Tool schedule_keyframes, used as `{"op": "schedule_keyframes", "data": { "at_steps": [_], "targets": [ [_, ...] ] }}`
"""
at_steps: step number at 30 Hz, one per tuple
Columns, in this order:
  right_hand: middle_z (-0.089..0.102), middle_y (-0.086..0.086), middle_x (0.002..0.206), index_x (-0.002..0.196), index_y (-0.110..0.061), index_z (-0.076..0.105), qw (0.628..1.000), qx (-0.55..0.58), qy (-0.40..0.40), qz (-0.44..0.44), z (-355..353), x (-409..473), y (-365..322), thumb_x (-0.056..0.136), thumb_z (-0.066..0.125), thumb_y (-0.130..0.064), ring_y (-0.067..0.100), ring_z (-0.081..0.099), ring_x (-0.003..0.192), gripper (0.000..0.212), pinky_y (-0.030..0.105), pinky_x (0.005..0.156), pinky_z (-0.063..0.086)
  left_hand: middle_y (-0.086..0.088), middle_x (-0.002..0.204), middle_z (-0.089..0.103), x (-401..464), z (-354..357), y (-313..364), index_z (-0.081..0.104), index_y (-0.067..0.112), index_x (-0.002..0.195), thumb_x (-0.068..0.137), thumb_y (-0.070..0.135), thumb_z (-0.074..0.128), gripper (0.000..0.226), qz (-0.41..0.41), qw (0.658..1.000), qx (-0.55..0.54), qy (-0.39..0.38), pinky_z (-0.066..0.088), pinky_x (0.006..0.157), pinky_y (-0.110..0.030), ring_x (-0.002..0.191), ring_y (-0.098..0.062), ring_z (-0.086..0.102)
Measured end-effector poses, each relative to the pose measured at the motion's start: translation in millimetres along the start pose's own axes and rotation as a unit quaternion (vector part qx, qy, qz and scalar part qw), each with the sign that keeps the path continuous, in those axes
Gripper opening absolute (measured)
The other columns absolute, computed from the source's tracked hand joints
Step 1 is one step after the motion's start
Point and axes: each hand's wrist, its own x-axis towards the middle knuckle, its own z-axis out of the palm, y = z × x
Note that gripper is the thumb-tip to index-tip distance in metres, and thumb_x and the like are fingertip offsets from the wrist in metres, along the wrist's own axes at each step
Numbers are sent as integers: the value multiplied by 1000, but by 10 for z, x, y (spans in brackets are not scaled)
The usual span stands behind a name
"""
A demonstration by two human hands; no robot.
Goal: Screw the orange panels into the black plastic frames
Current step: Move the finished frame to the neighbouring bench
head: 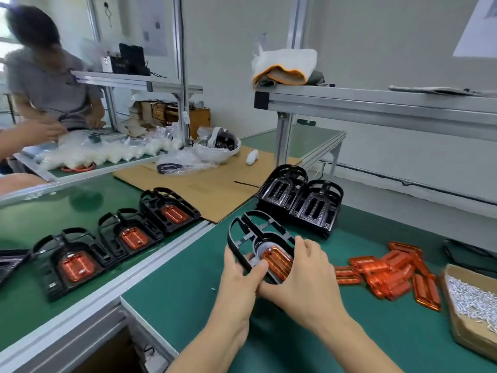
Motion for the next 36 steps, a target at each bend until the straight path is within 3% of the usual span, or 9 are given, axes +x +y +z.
{"op": "schedule_keyframes", "data": {
  "at_steps": [2, 6, 10, 14, 19, 24, 27, 32, 36],
  "targets": [
    [31, 0, 141, 149, -15, 17, 1000, 0, -13, -19, 61, 36, -138, 63, 52, -78, 19, 29, 132, 112, 30, 107, 27, -1, 122, 64, 32, -119, 42, 35, 29, 141, 93, 8, 57, 57, -8, 999, -16, 46, 52, 93, -42, 111, -19, 62],
    [25, -7, 148, 153, -18, 16, 994, 67, -59, -62, 160, 122, -325, 73, 51, -74, 12, 21, 138, 103, 29, 111, 24, -3, 127, 61, 112, -439, 160, 38, 23, 141, 97, 12, 50, 47, -8, 993, -25, 113, 47, 99, -47, 115, -21, 59],
    [26, -10, 154, 153, -22, 23, 975, 177, -83, -102, 321, 237, -487, 101, 43, -32, 4, 24, 139, 56, 17, 110, 20, 2, 123, 63, 172, -743, 311, 46, 21, 134, 98, 12, 48, 37, 24, 987, -23, 157, 47, 98, -42, 111, -15, 60],
    [35, -12, 149, 150, -22, 30, 961, 226, -102, -125, 521, 313, -741, 103, 37, -10, -6, 30, 124, 49, -1, 98, 16, 7, 148, 38, 218, -1022, 390, 22, 26, 150, 99, 18, 48, 58, 37, 978, 0, 204, 36, 105, -32, 131, -10, 40],
    [35, -8, 153, 150, -21, 31, 946, 245, -138, -160, 871, 373, -1124, 103, 35, -10, 7, 33, 138, 49, 24, 115, 27, 7, 158, 17, 290, -1389, 447, 8, 27, 152, 99, 27, 47, 66, 47, 952, 47, 299, 20, 112, -36, 143, -14, 20],
    [21, -4, 160, 154, -18, 21, 944, 228, -167, -168, 1173, 432, -1483, 103, 32, -6, 8, 18, 146, 53, 18, 116, 14, 2, 158, 19, 331, -1766, 479, 5, 24, 153, 94, 25, 58, 79, 64, 933, 109, 336, 23, 112, -36, 142, -18, 23],
    [30, -3, 156, 153, -19, 23, 947, 206, -163, -185, 1299, 481, -1661, 101, 33, -2, 12, 22, 143, 56, 22, 114, 21, -2, 157, 20, 383, -1955, 505, 4, 24, 153, 95, 23, 55, 77, 56, 923, 138, 355, 25, 110, -38, 142, -21, 25],
    [49, 3, 132, 138, -9, 41, 951, 200, -141, -187, 1432, 615, -1884, 93, 35, 7, 21, 38, 125, 48, 27, 93, 36, -2, 158, 17, 551, -2130, 559, -1, 24, 152, 98, 24, 48, 73, 52, 913, 175, 365, 23, 114, -41, 143, -21, 22],
    [54, 13, 117, 117, -2, 48, 958, 174, -134, -185, 1481, 742, -1981, 82, 35, 15, 24, 42, 102, 42, 27, 73, 25, -2, 160, 11, 705, -2191, 586, -6, 21, 152, 99, 24, 44, 73, 48, 902, 229, 362, 20, 117, -42, 145, -20, 17]
  ]
}}
